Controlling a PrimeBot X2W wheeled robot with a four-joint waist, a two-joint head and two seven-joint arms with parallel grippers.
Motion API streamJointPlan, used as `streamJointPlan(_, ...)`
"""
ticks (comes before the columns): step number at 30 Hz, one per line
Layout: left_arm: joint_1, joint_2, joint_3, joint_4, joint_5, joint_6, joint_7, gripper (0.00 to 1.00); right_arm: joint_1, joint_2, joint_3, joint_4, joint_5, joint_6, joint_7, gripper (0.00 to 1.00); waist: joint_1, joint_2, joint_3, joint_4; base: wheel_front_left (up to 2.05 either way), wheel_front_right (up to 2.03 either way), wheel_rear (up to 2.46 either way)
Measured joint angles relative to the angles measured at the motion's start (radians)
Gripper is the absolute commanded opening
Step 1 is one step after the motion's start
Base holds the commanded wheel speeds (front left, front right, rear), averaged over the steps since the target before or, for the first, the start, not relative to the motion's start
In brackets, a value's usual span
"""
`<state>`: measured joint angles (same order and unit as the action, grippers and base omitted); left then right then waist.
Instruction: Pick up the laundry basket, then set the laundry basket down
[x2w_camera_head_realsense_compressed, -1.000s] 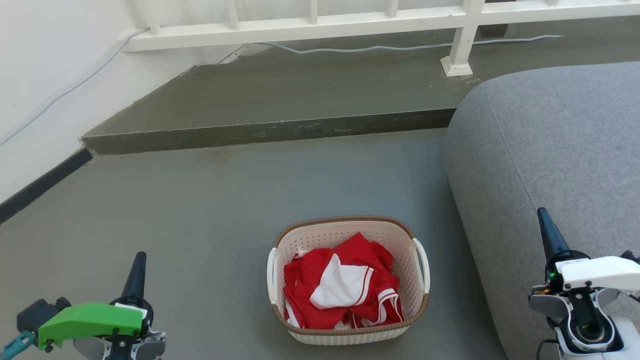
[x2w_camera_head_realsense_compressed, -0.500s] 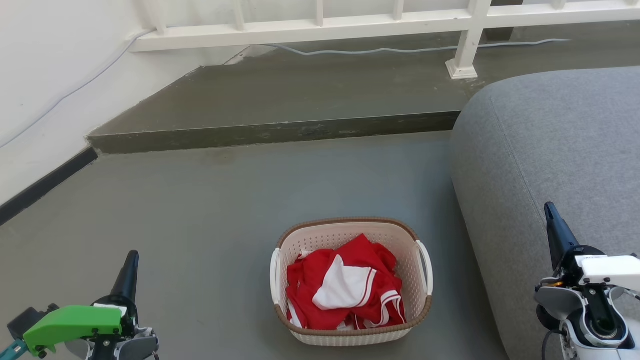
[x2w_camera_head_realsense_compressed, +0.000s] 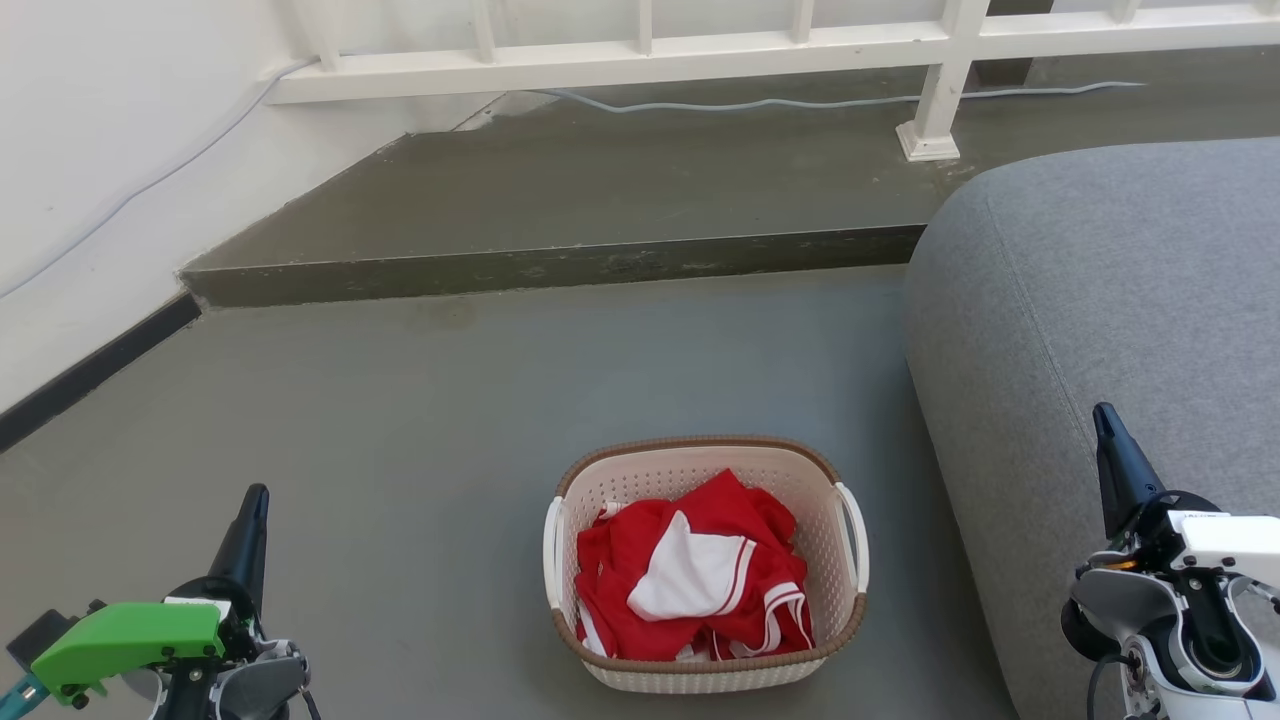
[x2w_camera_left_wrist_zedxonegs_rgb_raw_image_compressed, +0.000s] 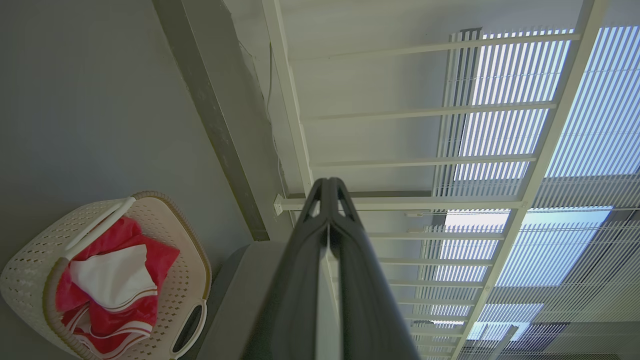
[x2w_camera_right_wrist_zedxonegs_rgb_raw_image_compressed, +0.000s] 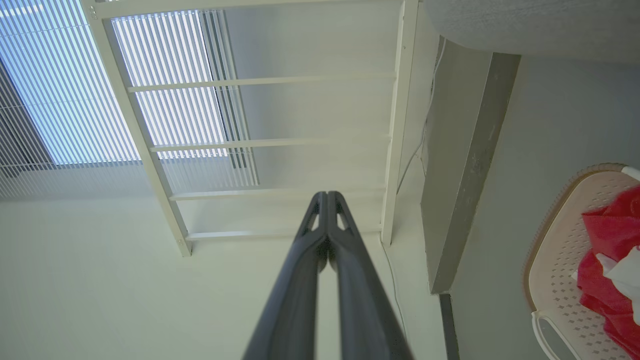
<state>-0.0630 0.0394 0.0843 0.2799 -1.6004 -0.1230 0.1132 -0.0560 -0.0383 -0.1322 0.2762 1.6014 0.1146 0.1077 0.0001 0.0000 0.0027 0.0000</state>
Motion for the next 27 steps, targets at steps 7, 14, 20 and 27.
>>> streamJointPlan(7,0.000,0.000,0.000,0.000,0.000,0.000,0.000,0.00,-0.001,0.000,0.000,0.000,0.000,0.000,0.000,0.00,0.0000,0.0000,0.000,0.000,0.00,0.00,0.00)
streamJointPlan(14,0.000,-0.001,0.000,0.000,0.000,0.000,0.000,0.00,-0.001,0.000,-0.001,0.000,0.000,0.000,0.000,0.00,0.0000,0.0000,0.000,0.000,0.00,0.00,0.00)
streamJointPlan(20,0.000,-0.001,0.000,0.000,0.000,0.000,0.000,0.00,-0.002,0.000,-0.001,0.000,0.000,0.000,0.000,0.00,0.0000,0.0000,0.000,0.000,0.00,0.00,0.00)
streamJointPlan(27,0.000,-0.001,0.000,-0.001,0.000,0.000,0.000,0.00,-0.002,0.000,-0.001,0.000,0.000,0.000,0.000,0.00,-0.0001,0.0000,0.000,0.000,0.00,0.00,0.00)
